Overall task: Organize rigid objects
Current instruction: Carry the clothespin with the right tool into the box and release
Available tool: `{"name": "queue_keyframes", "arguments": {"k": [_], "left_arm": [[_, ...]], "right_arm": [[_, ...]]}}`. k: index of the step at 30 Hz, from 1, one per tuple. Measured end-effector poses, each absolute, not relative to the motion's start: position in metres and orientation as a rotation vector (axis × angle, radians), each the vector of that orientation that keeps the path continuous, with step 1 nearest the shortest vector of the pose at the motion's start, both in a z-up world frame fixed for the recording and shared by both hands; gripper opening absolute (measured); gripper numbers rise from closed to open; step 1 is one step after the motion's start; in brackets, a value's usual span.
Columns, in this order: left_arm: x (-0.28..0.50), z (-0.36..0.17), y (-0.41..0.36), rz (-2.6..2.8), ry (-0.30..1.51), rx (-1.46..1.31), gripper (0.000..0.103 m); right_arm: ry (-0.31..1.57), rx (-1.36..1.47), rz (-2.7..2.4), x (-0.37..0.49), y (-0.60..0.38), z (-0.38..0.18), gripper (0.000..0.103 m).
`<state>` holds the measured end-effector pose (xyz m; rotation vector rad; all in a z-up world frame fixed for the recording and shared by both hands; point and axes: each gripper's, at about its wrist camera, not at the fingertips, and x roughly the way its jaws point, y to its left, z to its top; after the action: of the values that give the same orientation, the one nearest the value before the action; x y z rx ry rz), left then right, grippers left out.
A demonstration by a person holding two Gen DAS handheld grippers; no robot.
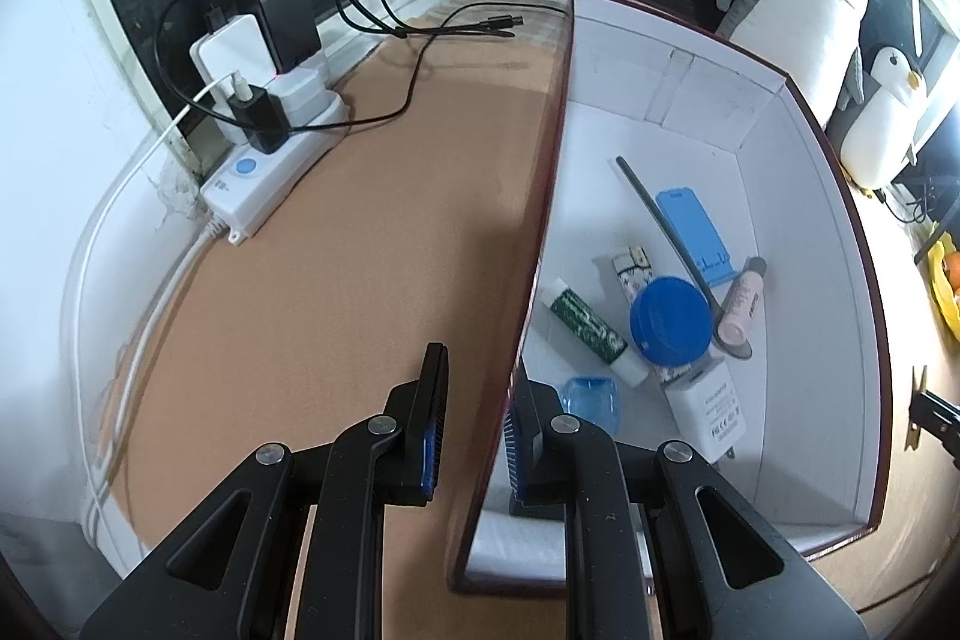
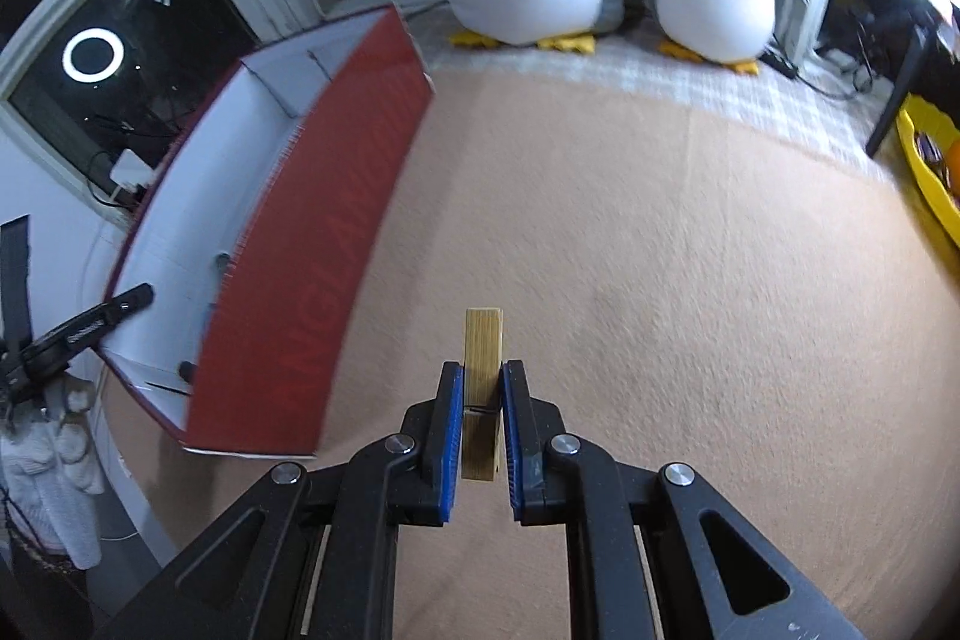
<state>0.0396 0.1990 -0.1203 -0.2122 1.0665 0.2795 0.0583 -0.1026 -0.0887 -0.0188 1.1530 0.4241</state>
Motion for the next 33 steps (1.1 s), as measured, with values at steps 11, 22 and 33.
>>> {"name": "queue_keyframes", "arguments": {"k": [11, 22, 33], "left_arm": [[0.054, -0.120, 0.203, 0.260, 1.059, -0.219, 0.015], [0.058, -0.122, 0.205, 0.251, 1.052, -0.227, 0.015], [0.061, -0.123, 0.201, 0.247, 1.043, -0.223, 0.008]], "right_arm": [[1.097, -0.053, 0.551, 0.065, -0.050, -0.060, 0.011], [1.084, -0.150, 0.644, 0.069, 0.007, -0.051, 0.011], [1.099, -0.245, 0.671, 0.077, 0.048, -0.067, 0.011]]}}
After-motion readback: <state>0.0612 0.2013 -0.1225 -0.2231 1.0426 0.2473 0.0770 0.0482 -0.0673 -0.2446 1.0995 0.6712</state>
